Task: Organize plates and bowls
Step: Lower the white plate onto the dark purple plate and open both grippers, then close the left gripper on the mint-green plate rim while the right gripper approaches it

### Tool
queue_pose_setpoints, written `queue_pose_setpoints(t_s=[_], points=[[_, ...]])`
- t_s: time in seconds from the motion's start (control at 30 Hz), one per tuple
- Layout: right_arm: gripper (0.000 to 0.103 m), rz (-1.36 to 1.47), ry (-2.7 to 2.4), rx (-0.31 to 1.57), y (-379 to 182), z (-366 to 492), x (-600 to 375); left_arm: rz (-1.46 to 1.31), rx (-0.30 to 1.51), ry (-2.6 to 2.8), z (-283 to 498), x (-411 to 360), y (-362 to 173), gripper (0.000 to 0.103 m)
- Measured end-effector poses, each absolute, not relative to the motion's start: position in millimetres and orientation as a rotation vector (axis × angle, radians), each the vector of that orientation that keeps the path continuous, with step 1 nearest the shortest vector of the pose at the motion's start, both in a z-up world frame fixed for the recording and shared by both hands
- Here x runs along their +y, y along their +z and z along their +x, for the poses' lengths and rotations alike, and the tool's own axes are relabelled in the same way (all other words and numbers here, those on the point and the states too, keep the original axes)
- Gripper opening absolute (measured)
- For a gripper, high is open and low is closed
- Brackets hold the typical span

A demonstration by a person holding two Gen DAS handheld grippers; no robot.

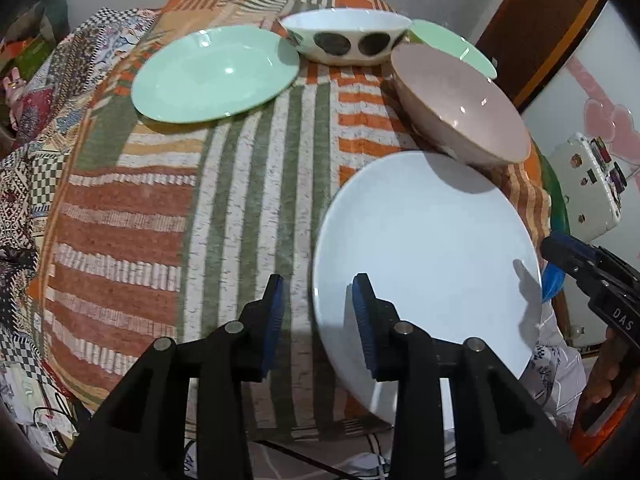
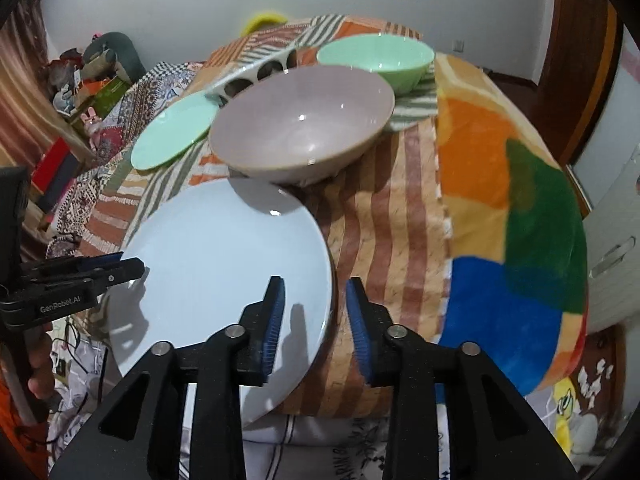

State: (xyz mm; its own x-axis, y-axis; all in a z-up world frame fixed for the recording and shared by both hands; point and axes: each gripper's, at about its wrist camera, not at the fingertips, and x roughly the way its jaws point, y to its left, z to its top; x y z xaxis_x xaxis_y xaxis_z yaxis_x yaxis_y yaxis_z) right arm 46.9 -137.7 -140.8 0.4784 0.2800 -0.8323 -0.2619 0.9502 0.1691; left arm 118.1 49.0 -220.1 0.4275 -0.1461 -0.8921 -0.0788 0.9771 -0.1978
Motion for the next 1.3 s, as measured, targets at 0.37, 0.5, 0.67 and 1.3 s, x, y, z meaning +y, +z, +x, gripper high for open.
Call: queue_pose_setpoints(t_s=[0.37,0.5,0.67,1.3], points=[[0.042,0.023,0.355,0.966,-119,55,-123,-0.233,0.948,0.064,107,95,-168,0.054],[0.044,0.01,0.395,0.941,-111,61,-104,-0.249,0.91,0.139,115,123,-160,0.059],[0.053,0.003,0.44,0.915,-105,69,-82,-0.279,0.891,0.217,136,159,-163,0.059],[0.054,-0.039,0.52,0.963,-125,106,-31,-0.294,1.055,0.289,263,226,-254,0.034]])
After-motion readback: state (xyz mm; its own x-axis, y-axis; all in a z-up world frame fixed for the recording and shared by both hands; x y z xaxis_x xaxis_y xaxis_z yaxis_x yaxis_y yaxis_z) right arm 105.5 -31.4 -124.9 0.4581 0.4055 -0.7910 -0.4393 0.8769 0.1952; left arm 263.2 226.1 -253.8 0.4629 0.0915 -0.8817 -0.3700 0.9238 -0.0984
